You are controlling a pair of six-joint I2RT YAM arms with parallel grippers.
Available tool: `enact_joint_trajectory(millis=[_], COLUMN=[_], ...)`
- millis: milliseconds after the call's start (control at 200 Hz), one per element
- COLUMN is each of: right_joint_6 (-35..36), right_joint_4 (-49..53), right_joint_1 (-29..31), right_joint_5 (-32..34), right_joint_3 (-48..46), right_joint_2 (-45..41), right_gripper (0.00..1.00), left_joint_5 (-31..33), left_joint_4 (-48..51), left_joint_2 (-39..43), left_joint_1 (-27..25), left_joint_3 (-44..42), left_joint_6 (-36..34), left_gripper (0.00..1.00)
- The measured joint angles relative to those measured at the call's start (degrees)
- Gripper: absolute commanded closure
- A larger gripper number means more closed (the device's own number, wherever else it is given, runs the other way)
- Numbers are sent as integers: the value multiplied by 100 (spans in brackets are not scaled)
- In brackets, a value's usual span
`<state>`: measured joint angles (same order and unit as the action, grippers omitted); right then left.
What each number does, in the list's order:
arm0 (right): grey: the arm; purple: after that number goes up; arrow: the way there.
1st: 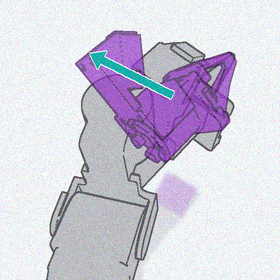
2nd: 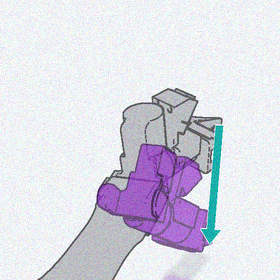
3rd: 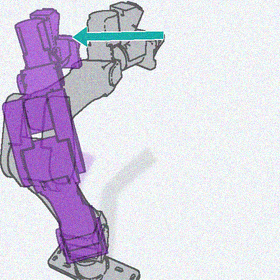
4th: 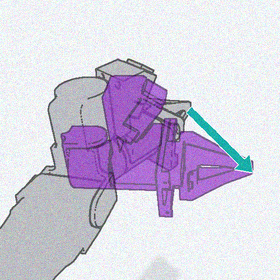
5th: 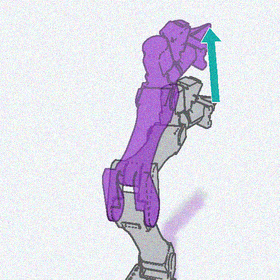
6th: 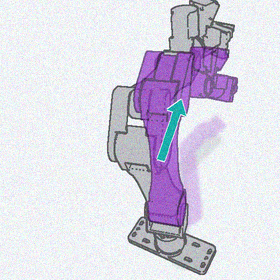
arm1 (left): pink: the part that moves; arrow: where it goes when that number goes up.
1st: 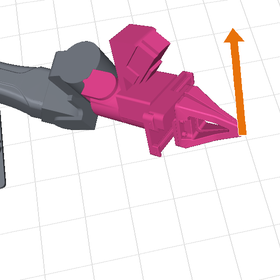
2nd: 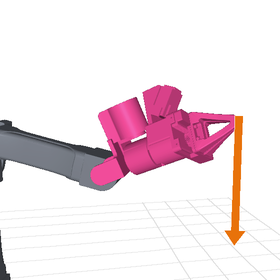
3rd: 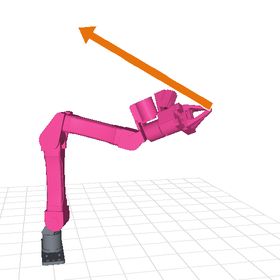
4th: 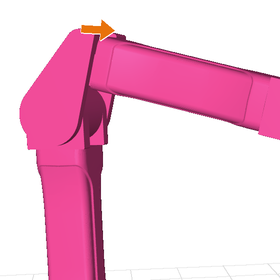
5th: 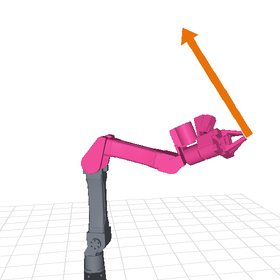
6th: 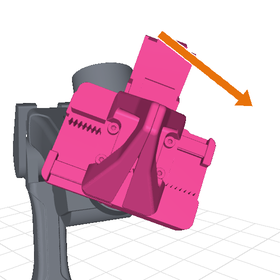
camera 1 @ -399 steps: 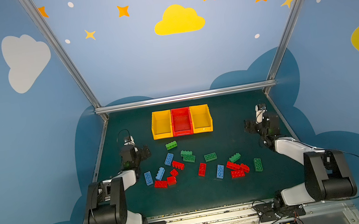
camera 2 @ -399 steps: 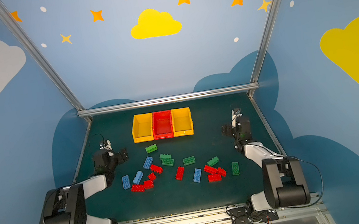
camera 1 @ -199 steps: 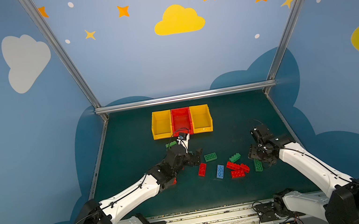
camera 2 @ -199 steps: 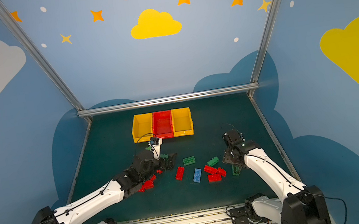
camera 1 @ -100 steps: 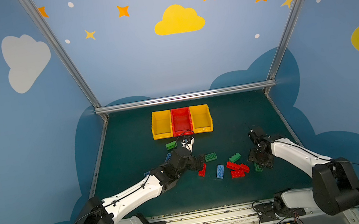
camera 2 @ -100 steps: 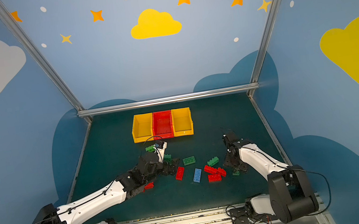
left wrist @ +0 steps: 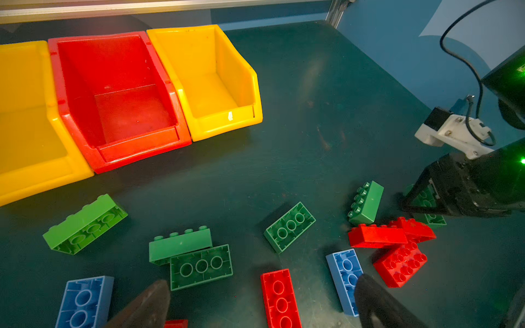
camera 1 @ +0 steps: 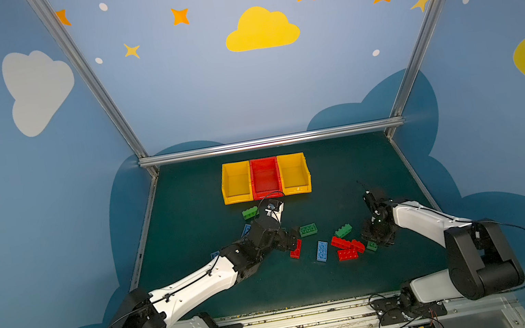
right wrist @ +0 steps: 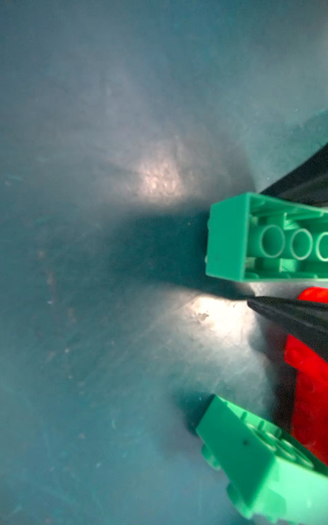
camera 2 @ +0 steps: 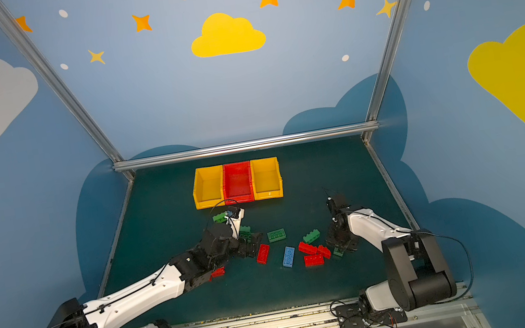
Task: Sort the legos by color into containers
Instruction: 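Carry the green brick with the right gripper into the yellow bin nearest it and release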
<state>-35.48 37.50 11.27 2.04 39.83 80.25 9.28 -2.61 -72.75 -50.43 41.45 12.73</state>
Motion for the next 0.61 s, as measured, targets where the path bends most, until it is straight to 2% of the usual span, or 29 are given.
enact_joint_trajectory(millis=[90,185,435,606], right_joint_6=[63,122,308,490], right_joint_4=[20,48,411,758], right_joint_1=[-13,-15,188,518], right_joint_5=[-2,0,74,0], right_joint_3=[24,114,649,2020], right_joint_2=[28,120,179,341], right_gripper=[74,79,81,81], left_joint_5=[28,61,243,428], left_joint_4=[35,101,295,389], left_joint_2=[7,48,295,509], left_joint_1=[0,0,0,0], left_joint_3=[0,0,0,0], left_joint_6=[4,11,63,173], left_gripper=[0,0,0,0])
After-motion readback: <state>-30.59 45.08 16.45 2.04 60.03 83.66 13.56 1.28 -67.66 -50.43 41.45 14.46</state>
